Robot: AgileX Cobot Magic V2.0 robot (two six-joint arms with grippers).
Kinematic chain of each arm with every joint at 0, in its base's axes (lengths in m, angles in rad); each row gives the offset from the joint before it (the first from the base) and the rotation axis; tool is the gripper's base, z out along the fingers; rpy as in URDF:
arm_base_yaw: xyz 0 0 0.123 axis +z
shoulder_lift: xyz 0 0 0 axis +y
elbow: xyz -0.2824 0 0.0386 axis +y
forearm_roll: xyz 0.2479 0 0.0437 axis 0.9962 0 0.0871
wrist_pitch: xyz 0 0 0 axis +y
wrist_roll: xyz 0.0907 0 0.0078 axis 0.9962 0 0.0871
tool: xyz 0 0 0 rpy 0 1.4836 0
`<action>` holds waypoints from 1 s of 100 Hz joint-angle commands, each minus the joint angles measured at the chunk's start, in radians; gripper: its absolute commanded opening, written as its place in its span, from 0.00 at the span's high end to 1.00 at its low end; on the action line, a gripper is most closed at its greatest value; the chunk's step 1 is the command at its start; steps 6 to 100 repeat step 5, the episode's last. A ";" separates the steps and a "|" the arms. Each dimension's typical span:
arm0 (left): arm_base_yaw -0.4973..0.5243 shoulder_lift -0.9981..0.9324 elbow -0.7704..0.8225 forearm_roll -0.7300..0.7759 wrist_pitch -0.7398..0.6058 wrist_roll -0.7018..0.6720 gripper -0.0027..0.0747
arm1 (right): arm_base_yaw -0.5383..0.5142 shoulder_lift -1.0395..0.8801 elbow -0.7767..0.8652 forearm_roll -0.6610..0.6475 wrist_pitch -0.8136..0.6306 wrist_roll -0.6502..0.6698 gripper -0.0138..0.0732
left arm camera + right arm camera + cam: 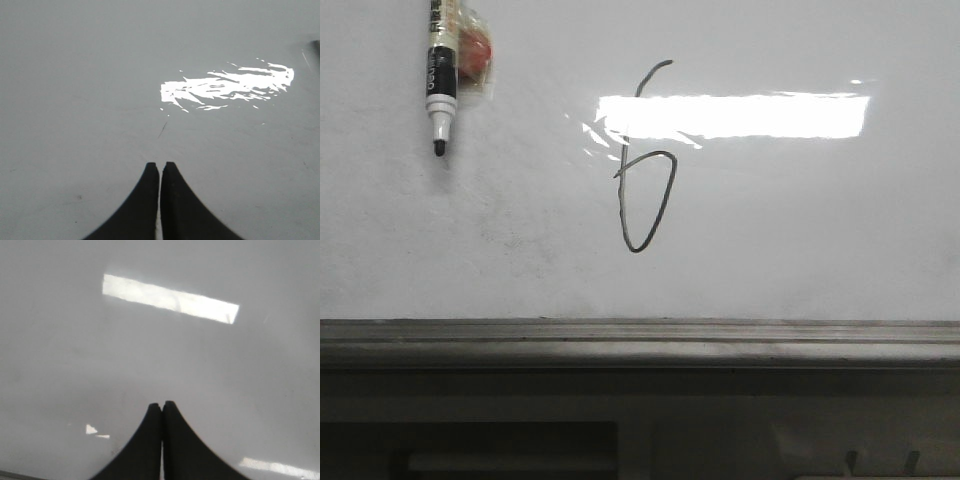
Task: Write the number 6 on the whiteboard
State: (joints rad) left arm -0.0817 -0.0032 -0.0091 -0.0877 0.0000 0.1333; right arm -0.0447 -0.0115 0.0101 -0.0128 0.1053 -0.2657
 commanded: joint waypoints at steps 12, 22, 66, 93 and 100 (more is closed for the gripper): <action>0.001 -0.032 0.049 -0.008 -0.071 -0.013 0.99 | -0.004 -0.017 0.022 -0.002 -0.078 0.002 0.92; 0.001 -0.032 0.049 -0.008 -0.071 -0.013 0.99 | -0.004 -0.017 0.022 -0.002 -0.078 0.002 0.92; 0.001 -0.032 0.049 -0.008 -0.071 -0.013 0.99 | -0.004 -0.017 0.022 -0.002 -0.078 0.002 0.92; 0.001 -0.032 0.049 -0.008 -0.071 -0.013 0.99 | -0.004 -0.017 0.022 -0.002 -0.078 0.002 0.92; 0.001 -0.032 0.049 -0.008 -0.071 -0.013 0.99 | -0.004 -0.017 0.022 -0.002 -0.078 0.002 0.92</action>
